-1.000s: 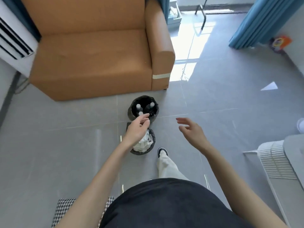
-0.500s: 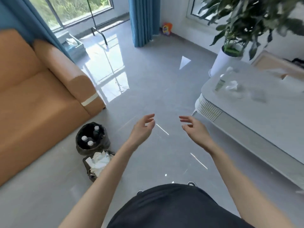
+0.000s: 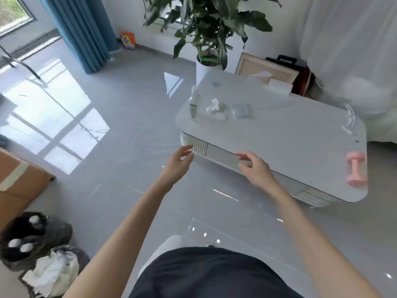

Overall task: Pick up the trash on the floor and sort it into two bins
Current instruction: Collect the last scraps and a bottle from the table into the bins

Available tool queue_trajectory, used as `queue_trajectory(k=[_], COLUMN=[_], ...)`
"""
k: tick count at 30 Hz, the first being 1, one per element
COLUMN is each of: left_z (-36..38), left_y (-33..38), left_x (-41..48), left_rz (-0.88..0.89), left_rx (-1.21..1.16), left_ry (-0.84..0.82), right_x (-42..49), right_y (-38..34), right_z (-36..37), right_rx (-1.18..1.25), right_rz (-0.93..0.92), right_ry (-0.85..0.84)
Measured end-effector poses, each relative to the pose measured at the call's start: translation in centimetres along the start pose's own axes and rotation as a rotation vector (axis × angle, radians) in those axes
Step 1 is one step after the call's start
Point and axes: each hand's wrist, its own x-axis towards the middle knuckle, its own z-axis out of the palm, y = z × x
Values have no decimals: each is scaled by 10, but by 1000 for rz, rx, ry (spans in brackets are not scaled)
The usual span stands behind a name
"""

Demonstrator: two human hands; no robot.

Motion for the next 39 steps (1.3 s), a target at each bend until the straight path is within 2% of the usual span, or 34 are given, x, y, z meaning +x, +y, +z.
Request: queue_trajectory(k=[8,23,34,39], left_z=[53,68,112,138], left_y=[26,50,-1,-39], left_x=[107,370,479,519], left_rz=[-45,-257,-435,-501], left_rx=[84,145,86,46], left_ry=[-60,-137,-68,-17], right_x=[96,369,548,619], right_y=[39,35,87,130], right_z=[-49,-55,14,59], right_rx=[29,-48,-113,-224], right_rz=[97,235,291,285], right_ry=[8,-130,-224,-263])
